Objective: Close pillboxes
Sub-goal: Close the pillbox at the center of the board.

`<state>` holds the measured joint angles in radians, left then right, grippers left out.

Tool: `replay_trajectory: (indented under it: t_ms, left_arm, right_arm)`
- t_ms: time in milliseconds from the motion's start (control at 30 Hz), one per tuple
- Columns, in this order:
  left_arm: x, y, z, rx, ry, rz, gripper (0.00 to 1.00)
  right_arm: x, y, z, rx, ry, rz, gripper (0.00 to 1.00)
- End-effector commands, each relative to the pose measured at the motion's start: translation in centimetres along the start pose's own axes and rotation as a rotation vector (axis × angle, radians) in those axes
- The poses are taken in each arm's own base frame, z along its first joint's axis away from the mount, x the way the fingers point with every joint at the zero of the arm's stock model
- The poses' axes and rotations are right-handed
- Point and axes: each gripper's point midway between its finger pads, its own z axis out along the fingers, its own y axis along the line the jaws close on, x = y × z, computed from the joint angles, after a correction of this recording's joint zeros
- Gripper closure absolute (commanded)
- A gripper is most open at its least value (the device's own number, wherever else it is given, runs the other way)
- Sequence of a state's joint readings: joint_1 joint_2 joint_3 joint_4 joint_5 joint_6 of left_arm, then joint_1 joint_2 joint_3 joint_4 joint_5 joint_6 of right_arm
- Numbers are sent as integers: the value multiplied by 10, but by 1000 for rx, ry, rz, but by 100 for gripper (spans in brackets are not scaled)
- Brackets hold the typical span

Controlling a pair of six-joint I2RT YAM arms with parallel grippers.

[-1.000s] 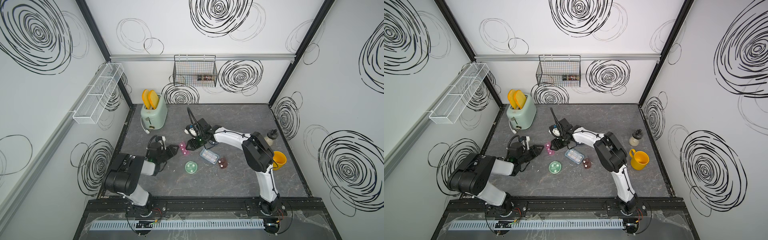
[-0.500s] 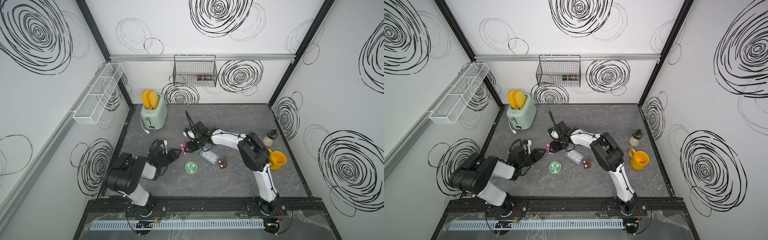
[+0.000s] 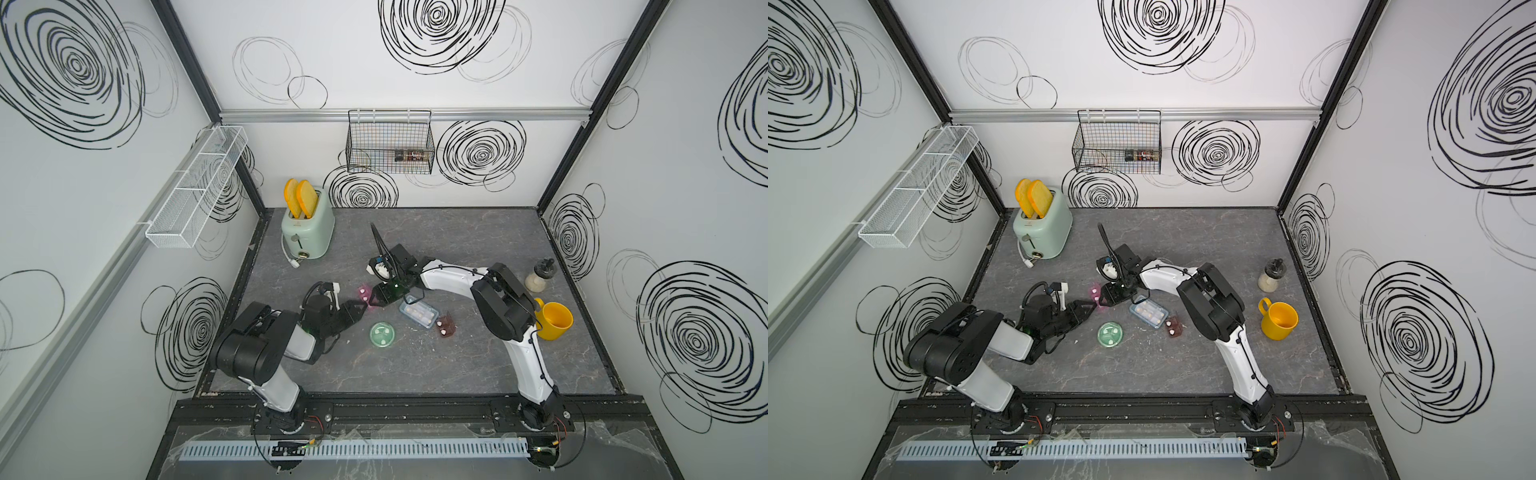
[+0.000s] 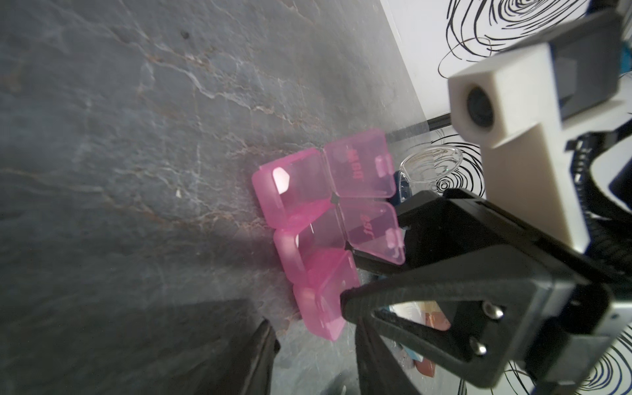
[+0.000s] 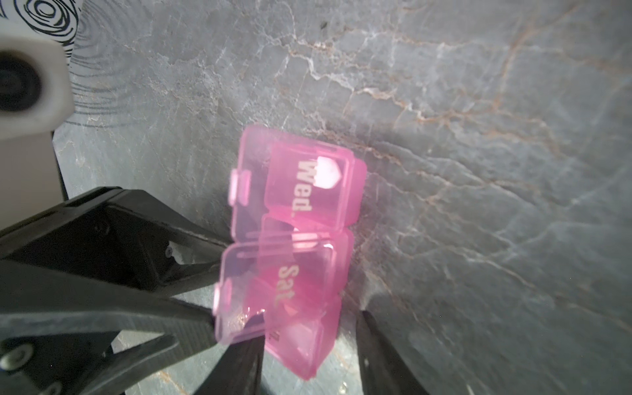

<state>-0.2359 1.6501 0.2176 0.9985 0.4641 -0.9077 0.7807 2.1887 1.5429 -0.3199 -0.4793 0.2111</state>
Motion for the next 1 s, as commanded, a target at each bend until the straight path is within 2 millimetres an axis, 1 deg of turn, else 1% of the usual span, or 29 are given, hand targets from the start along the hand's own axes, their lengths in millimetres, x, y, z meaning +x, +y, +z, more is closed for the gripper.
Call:
replay_trajectory:
  t_ms: [0,267,633,967]
  left_arm:
    - [-3,-7,2,34,-15,5,58]
    - [-5,-7,8,45,-15,-8,61]
    - [-2,-5,15,35,-2,-13,68]
    - [-3,-6,19,34,2,-12,70]
  right_arm:
    - [6,-8,7,6,19,19,55]
    - [9,-9,10,-2,30,24,57]
    - [14,-12,15,-7,48,33,59]
    - [19,-15,19,-19,61,46,61]
